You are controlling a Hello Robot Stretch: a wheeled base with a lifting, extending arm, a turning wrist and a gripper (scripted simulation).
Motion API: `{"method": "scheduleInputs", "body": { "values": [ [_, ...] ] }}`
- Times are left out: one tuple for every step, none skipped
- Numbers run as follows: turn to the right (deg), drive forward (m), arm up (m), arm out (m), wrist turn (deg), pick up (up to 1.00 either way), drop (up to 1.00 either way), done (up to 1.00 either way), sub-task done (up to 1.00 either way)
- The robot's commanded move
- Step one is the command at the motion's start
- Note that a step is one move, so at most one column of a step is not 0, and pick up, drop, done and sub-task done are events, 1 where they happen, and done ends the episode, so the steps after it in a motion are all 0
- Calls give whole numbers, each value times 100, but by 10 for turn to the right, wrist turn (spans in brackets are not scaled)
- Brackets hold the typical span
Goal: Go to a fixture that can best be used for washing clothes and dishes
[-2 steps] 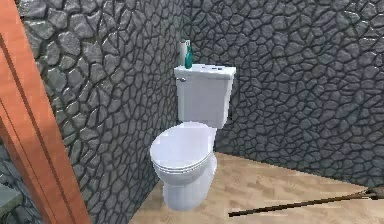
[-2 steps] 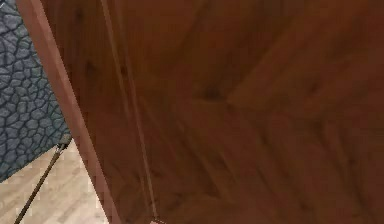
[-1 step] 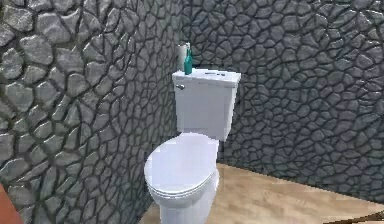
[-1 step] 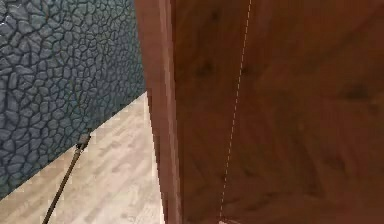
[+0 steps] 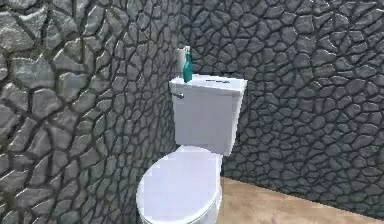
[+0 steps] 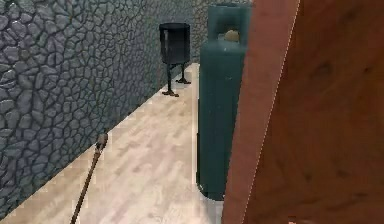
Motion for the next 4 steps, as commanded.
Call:
{"method": "scheduleInputs", "body": {
  "values": [
    [-210, 0, 0, 0, 0, 0, 0, 0, 0],
    [0, 20, 0, 0, 0, 0, 0, 0, 0],
    [450, 0, 0, 0, 0, 0, 0, 0, 0],
    [450, 0, 0, 0, 0, 0, 0, 0, 0]
  ]
}}
